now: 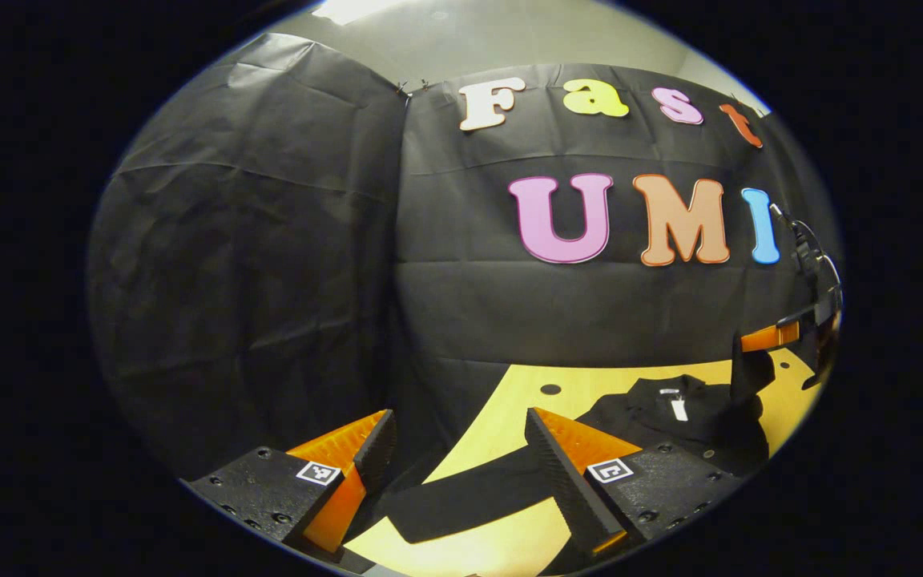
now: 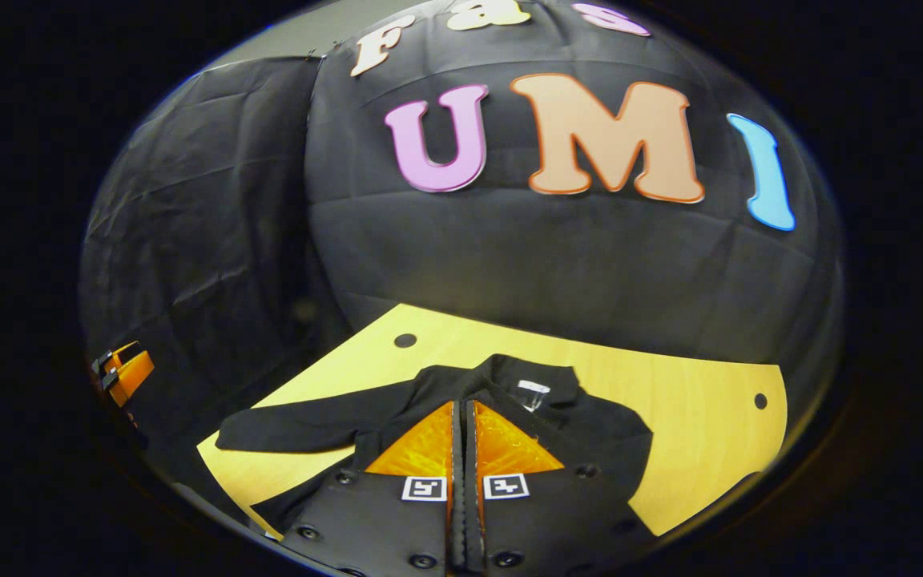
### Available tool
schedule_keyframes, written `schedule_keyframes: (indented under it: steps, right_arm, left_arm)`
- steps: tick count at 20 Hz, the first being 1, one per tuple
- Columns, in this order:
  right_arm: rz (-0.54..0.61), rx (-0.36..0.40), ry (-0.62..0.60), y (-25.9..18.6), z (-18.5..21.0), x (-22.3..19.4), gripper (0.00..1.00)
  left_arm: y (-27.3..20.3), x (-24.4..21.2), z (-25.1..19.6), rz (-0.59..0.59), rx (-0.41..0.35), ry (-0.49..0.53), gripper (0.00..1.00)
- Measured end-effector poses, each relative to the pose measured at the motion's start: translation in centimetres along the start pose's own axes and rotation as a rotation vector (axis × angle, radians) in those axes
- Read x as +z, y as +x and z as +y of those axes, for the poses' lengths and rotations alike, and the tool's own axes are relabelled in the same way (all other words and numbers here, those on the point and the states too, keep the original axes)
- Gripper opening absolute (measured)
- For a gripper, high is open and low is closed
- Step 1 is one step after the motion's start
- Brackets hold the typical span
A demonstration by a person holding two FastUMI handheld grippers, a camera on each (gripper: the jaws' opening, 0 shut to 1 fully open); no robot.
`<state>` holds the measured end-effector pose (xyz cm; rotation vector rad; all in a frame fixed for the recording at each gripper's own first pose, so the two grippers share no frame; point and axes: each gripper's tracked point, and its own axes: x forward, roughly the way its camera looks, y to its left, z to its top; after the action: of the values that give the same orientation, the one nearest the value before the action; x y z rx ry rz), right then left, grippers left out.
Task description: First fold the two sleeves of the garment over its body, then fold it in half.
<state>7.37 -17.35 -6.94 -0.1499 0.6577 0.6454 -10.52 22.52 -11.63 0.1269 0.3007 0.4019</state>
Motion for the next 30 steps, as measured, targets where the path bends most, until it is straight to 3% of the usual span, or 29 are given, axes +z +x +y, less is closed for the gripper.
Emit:
schedule_keyframes:
  steps: [6,7,10,16,22,30]
  right_arm:
    - [0.073,0.041,-0.058,-0.5,0.0,-0.4,0.03]
    - [0.064,0.057,-0.061,-0.7,0.1,-0.3,0.09]
    - [-0.015,0.018,-0.099,-2.2,0.1,1.8,0.97]
    - [-0.054,-0.003,-0.054,-2.4,0.5,2.2,1.0]
    - [-0.065,-0.059,-0.037,-5.5,-1.2,1.8,1.0]
    - [-0.046,-0.118,-0.01,-6.6,-2.8,1.0,1.0]
  left_arm:
    - [-0.6,-5.1,3.9,0.108,0.036,0.025,0.97]
    - [-0.5,-6.1,4.5,0.126,0.043,0.025,0.98]
    - [0.1,-8.8,5.5,0.189,0.043,0.013,0.98]
    - [2.8,-13.7,5.4,0.302,-0.014,-0.01,0.96]
    - [4.2,-20.8,4.6,0.52,-0.068,-0.037,0.98]
    - [5.3,-24.0,3.8,0.614,-0.101,-0.036,0.95]
